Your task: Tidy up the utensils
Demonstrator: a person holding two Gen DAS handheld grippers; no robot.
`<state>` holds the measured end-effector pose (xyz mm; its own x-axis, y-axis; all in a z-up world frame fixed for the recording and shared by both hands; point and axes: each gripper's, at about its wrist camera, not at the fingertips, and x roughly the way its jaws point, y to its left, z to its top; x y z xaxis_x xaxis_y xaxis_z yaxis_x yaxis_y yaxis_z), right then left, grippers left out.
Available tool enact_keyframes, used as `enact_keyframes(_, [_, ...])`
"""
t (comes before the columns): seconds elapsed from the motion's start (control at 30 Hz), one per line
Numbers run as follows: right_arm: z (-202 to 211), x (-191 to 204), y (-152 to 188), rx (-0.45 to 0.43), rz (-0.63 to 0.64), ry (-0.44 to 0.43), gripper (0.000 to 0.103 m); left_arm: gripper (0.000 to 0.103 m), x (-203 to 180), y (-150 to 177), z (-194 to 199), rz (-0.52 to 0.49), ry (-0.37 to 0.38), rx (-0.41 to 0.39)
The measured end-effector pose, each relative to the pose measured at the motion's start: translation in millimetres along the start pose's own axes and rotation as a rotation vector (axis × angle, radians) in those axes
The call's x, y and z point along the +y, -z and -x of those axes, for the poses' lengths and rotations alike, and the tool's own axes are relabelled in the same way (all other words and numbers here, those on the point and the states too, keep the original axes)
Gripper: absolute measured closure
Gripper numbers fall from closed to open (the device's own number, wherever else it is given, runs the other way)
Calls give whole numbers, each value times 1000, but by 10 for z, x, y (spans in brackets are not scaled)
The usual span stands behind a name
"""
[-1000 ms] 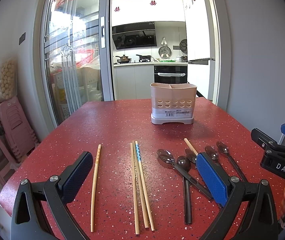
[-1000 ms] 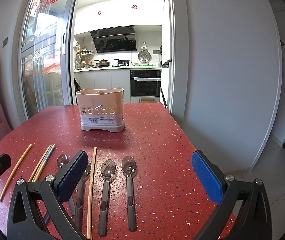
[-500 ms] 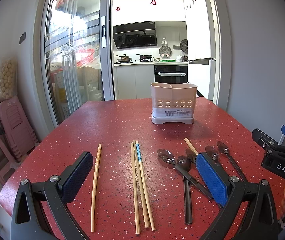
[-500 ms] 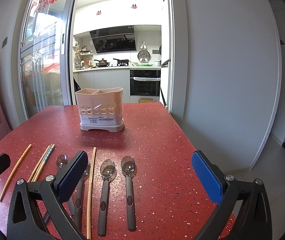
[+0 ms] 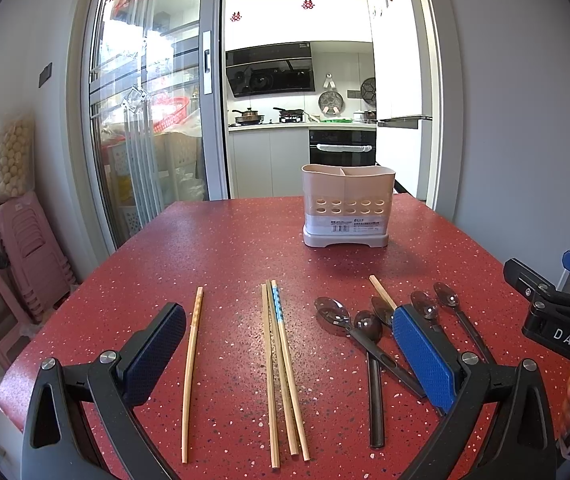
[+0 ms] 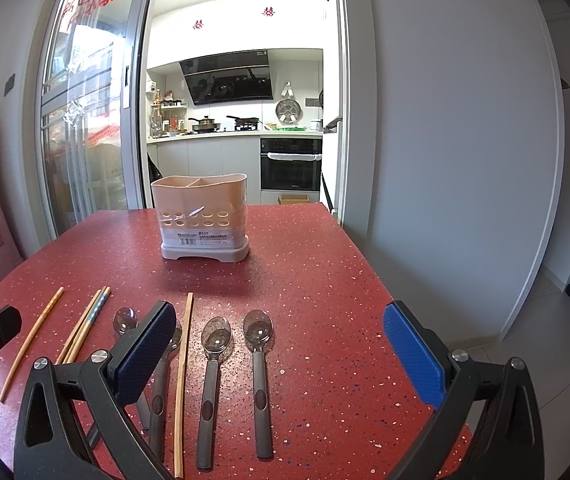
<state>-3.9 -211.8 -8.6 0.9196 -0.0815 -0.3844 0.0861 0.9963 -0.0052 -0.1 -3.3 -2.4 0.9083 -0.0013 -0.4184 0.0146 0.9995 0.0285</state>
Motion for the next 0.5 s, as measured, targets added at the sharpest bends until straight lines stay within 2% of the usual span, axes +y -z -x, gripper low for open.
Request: enact_keyframes(0.5, [-2,16,24,3,-1,0,0,0,20,1,-12,2,-1,4])
